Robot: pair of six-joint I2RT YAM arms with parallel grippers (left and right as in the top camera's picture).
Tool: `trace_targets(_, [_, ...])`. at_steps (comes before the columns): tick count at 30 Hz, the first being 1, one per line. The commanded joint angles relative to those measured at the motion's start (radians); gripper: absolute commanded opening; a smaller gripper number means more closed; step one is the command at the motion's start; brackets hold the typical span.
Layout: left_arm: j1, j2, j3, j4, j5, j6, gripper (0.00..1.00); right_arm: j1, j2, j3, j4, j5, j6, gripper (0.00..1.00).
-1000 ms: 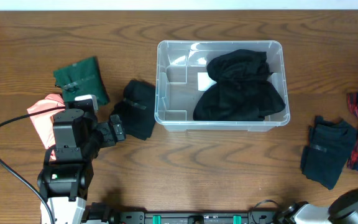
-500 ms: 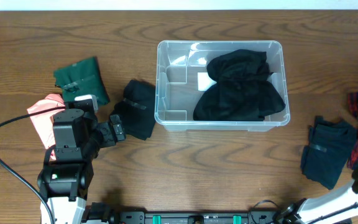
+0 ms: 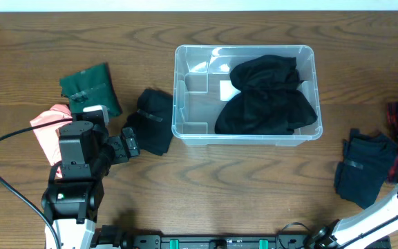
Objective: Pack container
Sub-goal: 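Move the right gripper back and grasp the red plaid shirt, then place the plaid shirt into the container and press it down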
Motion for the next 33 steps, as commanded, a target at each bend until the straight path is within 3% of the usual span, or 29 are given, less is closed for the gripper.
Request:
trace_targets(1, [-0.003, 0.002, 0.019, 0.002, 0.002, -0.005, 0.98, 0.013, -0.012, -0.027, -0.005, -0.126, -0.02, 0.01])
trace_targets(11, [-0.003, 0.002, 0.019, 0.002, 0.002, -0.005, 0.98, 0.132, -0.398, 0.035, -0.01, -0.356, -0.102, 0.01])
trace_targets(20, [-0.003, 0.002, 0.019, 0.002, 0.002, -0.005, 0.98, 0.52, -0.725, 0.045, -0.013, -0.394, -0.216, 0.01])
trace_targets(28, [-0.003, 0.002, 0.019, 0.001, 0.002, -0.005, 0.98, 0.996, -0.695, 0.045, 0.038, -0.403, -0.408, 0.01])
trace_targets(33, [-0.003, 0.002, 0.019, 0.0, 0.002, -0.005, 0.98, 1.136, -0.562, 0.044, 0.074, -0.294, -0.428, 0.01])
